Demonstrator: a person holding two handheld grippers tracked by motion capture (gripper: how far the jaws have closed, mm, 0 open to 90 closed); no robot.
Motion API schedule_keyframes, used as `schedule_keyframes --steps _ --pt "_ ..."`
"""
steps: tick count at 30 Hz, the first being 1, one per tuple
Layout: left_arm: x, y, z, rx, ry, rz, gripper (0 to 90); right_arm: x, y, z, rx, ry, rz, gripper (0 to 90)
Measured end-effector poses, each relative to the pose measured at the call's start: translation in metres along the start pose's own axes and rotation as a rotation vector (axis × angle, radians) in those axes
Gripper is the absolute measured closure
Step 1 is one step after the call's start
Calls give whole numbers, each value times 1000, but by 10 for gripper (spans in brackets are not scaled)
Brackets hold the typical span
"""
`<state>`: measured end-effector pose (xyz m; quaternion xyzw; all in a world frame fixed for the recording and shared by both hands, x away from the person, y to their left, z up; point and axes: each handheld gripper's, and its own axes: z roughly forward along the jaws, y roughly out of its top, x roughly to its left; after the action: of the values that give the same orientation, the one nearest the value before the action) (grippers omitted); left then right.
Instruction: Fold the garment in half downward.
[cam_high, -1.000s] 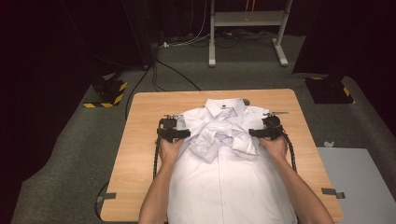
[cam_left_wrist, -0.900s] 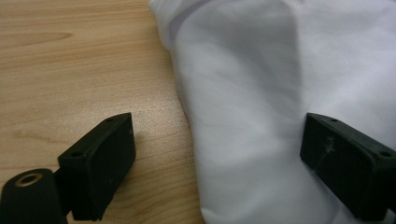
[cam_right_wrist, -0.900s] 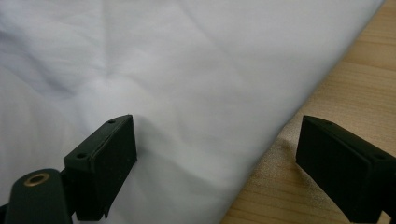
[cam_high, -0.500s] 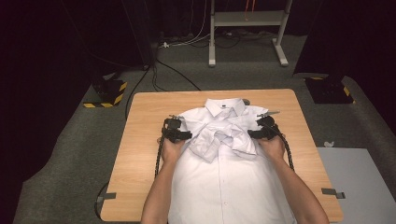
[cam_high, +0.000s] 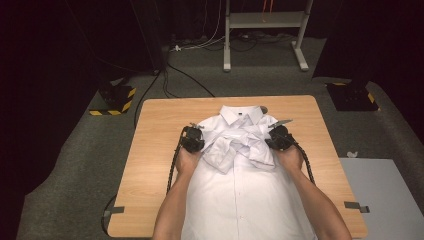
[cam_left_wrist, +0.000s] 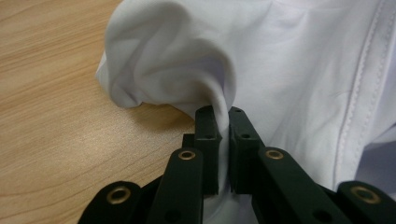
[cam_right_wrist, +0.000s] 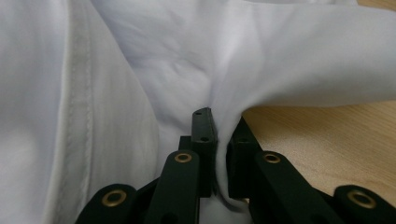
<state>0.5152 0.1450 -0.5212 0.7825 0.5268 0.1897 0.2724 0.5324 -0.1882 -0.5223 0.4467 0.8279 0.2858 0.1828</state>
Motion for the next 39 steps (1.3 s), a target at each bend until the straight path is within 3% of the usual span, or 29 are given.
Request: schedule_keyframes --steps 5,9,17,27,33,39 --pt "5 0 -7 -15 -30 -22 857 -5 0 -8 -13 34 13 860" --pt "7 4 -19 -31 -49 7 858 -12 1 -21 -40 45 10 861" --pt "10 16 -42 -77 -93 7 858 -21 3 -45 -82 62 4 861" --pt "12 28 -51 -93 -108 31 859 -33 5 -63 -114 71 1 862" --pt "13 50 -54 -108 -102 42 859 -40 17 -70 -121 67 12 863" --pt "20 78 -56 -116 -85 25 860 -52 43 -76 -129 66 48 864"
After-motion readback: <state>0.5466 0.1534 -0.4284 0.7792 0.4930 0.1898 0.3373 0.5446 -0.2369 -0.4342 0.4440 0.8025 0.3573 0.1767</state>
